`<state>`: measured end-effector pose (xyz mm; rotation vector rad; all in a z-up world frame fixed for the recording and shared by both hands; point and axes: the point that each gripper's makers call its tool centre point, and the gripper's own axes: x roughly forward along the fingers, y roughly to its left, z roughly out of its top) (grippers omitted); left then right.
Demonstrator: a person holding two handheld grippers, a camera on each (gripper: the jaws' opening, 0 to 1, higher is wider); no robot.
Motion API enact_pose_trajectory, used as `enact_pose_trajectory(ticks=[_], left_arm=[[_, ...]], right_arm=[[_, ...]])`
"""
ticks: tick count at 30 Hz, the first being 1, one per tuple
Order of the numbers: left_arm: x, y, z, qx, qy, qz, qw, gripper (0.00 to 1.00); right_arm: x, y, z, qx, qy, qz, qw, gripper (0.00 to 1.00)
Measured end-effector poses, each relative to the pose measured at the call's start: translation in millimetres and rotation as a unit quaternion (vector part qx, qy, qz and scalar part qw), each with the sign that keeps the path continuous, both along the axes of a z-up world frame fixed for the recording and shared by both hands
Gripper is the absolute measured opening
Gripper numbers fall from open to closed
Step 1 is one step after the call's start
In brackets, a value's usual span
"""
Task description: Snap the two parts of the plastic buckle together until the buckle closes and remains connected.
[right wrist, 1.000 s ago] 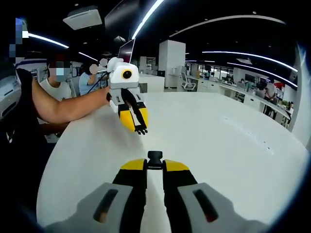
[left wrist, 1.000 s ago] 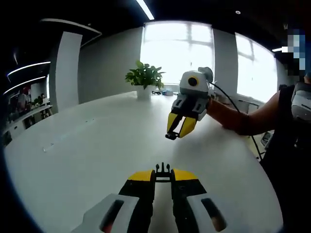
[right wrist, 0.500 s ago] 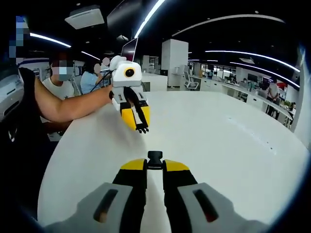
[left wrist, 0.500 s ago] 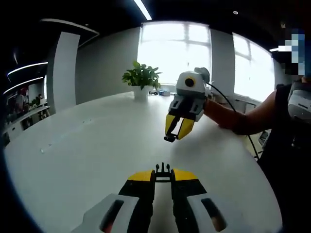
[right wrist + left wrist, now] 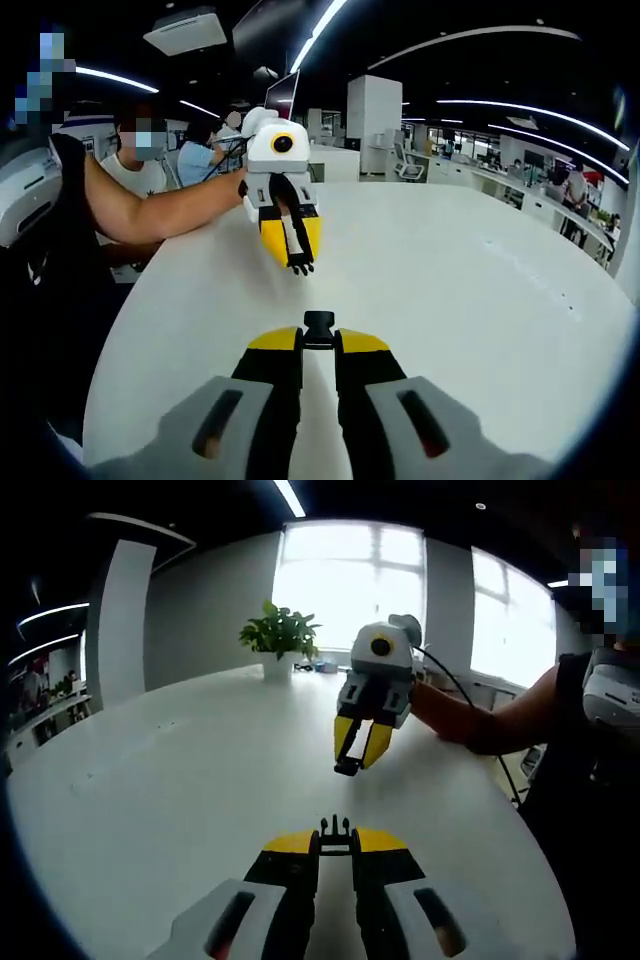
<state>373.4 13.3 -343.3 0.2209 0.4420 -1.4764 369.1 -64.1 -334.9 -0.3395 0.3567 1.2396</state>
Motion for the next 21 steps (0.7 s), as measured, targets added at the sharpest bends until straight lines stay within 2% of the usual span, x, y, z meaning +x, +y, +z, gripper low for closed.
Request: enact_pose_trajectory(ticks=[8,21], left_arm=[[-5.4,-1.5,-2.5,0.006,0.005,-0.010,0.9999,0.11],[-5.0,-1.5,-2.9,0.013,-0.009,-0.014,0.9998,0.11]], right_arm=[[-3.4,-1.0,0.9,-0.006,-0.002,0.004,1.0000,0.11],[-6.6,-1.3,2.4,-0.010,-0.001,0.010,0.9999,0.11]])
